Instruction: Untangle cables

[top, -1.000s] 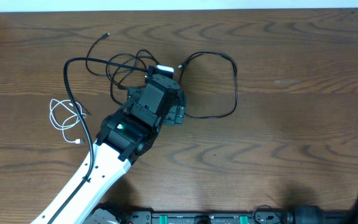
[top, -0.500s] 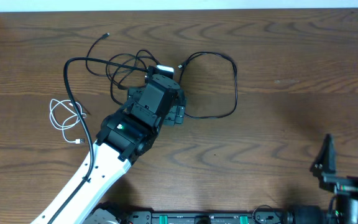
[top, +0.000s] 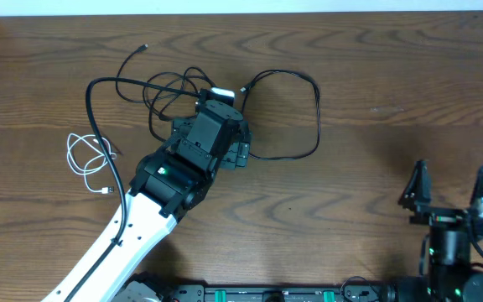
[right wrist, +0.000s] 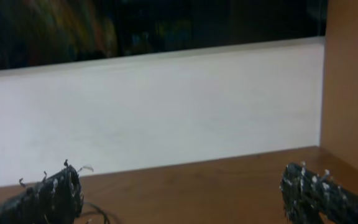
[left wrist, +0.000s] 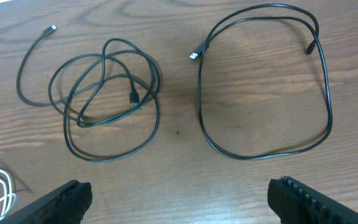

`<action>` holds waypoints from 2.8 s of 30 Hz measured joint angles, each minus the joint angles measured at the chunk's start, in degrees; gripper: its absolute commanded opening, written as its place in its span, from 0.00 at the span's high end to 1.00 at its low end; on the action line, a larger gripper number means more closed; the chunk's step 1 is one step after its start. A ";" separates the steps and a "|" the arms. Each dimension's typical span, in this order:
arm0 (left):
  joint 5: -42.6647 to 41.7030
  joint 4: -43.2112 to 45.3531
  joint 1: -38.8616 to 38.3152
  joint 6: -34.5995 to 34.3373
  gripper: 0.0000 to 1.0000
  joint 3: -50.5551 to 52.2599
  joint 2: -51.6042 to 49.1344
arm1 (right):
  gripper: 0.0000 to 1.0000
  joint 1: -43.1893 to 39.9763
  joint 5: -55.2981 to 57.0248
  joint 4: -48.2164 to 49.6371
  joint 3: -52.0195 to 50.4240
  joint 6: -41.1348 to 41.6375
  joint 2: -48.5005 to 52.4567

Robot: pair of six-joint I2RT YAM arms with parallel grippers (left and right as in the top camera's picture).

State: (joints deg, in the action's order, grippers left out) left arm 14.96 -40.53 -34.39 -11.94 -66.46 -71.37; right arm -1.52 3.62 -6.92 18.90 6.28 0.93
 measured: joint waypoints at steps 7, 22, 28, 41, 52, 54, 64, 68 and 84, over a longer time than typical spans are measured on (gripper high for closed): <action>0.00 0.00 0.00 0.00 0.05 0.00 0.00 | 0.01 0.00 0.02 4.02 -8.35 0.76 -0.09; 0.00 0.00 0.00 0.00 0.05 0.00 0.00 | 0.01 -0.13 0.02 5.49 -17.94 0.94 -0.13; 0.00 0.00 0.00 0.00 0.05 0.00 0.00 | 0.01 -0.17 0.04 3.15 -18.45 0.94 -0.24; 0.00 0.00 0.00 0.00 0.05 0.00 0.00 | 0.01 -0.17 0.02 3.15 -18.45 0.94 -0.24; 0.00 0.00 0.00 0.00 0.05 0.00 0.00 | 0.01 -0.17 0.02 3.15 -18.45 0.94 -0.24; 0.02 0.00 0.00 0.00 0.05 0.00 0.00 | 0.01 -0.17 0.02 3.15 -18.45 0.94 -0.24; 2.16 -2.58 0.00 0.00 0.05 0.00 0.00 | 0.01 -0.17 0.02 3.15 -18.45 0.94 -0.24; 2.16 -2.58 0.26 0.00 0.05 0.00 0.00 | 0.01 -0.17 0.02 3.15 -18.45 0.94 -0.24; -8.11 -3.91 25.29 0.00 0.05 5.97 23.82 | 0.01 -0.17 0.04 3.15 -18.45 0.94 -0.24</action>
State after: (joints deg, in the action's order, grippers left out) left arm 6.85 -44.45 -9.10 -11.94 -60.49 -47.55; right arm -1.69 3.66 -3.77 0.45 7.22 0.69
